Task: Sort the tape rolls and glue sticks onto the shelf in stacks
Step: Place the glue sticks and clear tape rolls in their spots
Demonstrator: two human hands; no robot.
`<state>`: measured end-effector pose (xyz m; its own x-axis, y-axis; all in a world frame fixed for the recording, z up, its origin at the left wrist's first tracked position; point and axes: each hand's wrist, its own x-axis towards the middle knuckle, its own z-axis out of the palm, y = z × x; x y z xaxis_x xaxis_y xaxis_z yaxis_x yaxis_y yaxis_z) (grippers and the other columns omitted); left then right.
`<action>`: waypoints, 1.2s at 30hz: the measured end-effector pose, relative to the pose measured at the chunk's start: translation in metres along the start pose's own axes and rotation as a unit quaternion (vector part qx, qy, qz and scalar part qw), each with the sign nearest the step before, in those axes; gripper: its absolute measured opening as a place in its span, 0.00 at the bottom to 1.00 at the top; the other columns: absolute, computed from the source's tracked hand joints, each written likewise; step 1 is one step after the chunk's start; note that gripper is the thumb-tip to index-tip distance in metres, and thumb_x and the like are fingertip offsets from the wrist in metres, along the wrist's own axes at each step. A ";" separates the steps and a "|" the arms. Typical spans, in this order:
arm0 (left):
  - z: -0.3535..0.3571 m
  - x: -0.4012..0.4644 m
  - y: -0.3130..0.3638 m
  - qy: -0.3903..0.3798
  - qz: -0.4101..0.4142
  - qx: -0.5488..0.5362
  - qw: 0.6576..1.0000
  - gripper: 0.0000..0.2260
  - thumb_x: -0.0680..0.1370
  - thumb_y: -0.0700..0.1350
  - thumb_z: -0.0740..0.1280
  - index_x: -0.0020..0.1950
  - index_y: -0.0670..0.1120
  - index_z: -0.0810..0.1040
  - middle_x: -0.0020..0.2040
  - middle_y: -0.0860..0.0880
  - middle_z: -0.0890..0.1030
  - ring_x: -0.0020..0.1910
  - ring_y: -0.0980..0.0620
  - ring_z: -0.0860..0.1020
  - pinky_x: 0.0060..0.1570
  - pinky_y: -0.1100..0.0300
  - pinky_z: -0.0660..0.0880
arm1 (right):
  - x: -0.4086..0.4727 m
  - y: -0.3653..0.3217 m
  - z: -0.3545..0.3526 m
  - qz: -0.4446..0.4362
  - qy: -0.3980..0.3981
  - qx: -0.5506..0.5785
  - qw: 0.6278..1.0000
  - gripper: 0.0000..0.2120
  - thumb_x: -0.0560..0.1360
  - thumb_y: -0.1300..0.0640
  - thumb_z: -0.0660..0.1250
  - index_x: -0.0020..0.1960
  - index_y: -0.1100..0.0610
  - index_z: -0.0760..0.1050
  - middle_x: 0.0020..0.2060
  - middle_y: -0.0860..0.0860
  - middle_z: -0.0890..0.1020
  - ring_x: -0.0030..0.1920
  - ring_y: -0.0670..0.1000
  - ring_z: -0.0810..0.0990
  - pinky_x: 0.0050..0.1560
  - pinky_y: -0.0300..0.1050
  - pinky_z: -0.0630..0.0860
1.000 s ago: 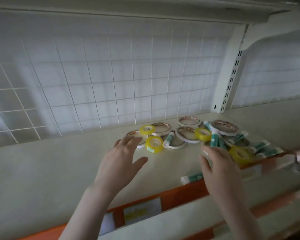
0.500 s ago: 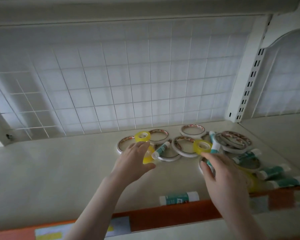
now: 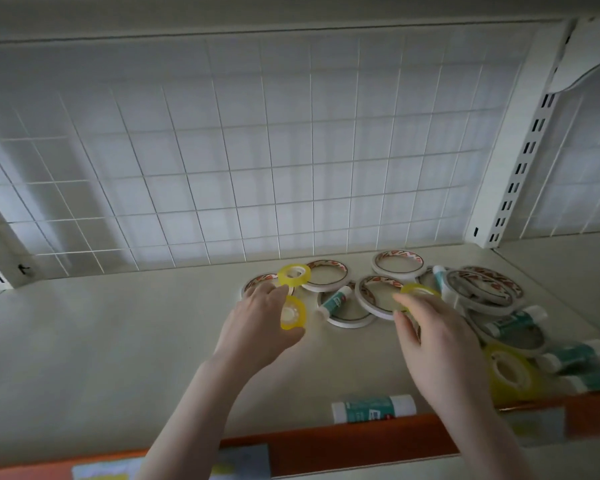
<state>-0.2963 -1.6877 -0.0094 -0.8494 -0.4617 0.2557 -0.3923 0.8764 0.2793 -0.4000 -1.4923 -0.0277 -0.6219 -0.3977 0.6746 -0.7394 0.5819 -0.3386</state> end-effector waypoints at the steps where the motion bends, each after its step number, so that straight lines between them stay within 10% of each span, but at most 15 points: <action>1: -0.003 -0.003 -0.003 0.004 -0.006 -0.005 1.000 0.27 0.72 0.55 0.68 0.69 0.49 0.68 0.67 0.52 0.69 0.66 0.51 0.66 0.59 0.58 0.68 | 0.007 -0.003 0.002 0.001 -0.006 0.007 1.000 0.11 0.69 0.65 0.72 0.51 0.61 0.81 0.40 0.55 0.83 0.37 0.55 0.81 0.35 0.46 0.77; 10: -0.018 -0.032 -0.043 0.082 -0.060 -0.056 0.993 0.29 0.71 0.54 0.71 0.70 0.48 0.69 0.61 0.50 0.73 0.62 0.49 0.70 0.57 0.57 0.68 | 0.068 -0.031 0.041 0.058 -0.171 -0.033 0.983 0.14 0.78 0.55 0.57 0.35 0.57 0.68 0.31 0.52 0.71 0.37 0.57 0.70 0.31 0.47 0.61; 18: -0.012 -0.046 -0.052 0.154 -0.092 -0.097 0.979 0.28 0.68 0.51 0.75 0.66 0.45 0.73 0.58 0.48 0.76 0.58 0.46 0.73 0.55 0.56 0.68 | 0.071 -0.047 0.062 0.090 -0.239 -0.076 0.964 0.25 0.71 0.36 0.62 0.46 0.58 0.77 0.45 0.55 0.77 0.47 0.57 0.77 0.38 0.43 0.65; 28: -0.008 -0.046 -0.053 0.172 -0.095 -0.120 0.973 0.28 0.69 0.53 0.74 0.67 0.48 0.73 0.59 0.51 0.75 0.59 0.49 0.72 0.54 0.61 0.66 | 0.066 -0.052 0.052 0.121 -0.264 0.002 0.957 0.06 0.69 0.50 0.67 0.44 0.51 0.76 0.33 0.45 0.77 0.40 0.52 0.76 0.36 0.42 0.69; 36: -0.009 -0.046 -0.054 0.169 -0.102 -0.118 0.973 0.29 0.68 0.53 0.74 0.67 0.49 0.72 0.59 0.52 0.75 0.59 0.50 0.72 0.54 0.61 0.66 | 0.058 -0.053 0.040 0.105 -0.209 0.141 0.962 0.16 0.68 0.58 0.68 0.56 0.50 0.77 0.38 0.44 0.79 0.43 0.50 0.77 0.38 0.41 0.69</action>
<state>-0.2327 -1.7148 -0.0280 -0.5819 -0.6761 0.4520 -0.4146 0.7247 0.5503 -0.4076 -1.5747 0.0033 -0.7708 -0.5772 0.2695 -0.5901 0.4876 -0.6434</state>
